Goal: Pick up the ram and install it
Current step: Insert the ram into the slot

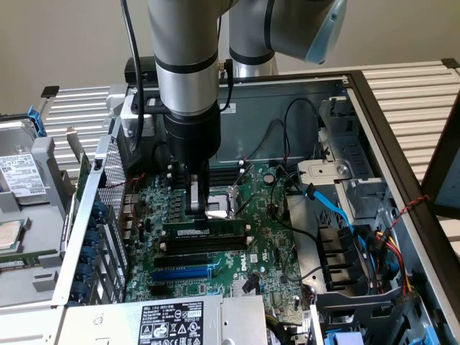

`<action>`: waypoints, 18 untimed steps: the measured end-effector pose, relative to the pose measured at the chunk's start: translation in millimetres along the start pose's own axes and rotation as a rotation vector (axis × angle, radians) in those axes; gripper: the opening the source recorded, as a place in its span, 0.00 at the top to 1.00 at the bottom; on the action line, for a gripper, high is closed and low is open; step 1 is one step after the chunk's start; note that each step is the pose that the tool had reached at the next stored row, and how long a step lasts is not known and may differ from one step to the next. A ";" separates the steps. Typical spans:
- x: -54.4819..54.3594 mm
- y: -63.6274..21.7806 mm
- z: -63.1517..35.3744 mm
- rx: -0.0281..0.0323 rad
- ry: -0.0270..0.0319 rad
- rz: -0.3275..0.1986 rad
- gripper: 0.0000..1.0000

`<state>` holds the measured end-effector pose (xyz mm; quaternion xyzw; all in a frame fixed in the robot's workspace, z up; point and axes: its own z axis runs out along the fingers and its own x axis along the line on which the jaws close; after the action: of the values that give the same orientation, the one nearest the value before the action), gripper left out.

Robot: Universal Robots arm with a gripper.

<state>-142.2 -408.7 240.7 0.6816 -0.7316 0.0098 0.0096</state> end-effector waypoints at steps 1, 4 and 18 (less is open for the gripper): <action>0.6 -0.3 0.1 0.0001 -0.0001 0.000 0.88; 1.6 -0.8 0.1 0.0001 -0.0001 0.000 0.88; 3.1 -1.5 2.3 0.0000 0.0004 0.000 0.88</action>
<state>-140.9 -412.0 238.5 0.6815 -0.7316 0.0100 0.0098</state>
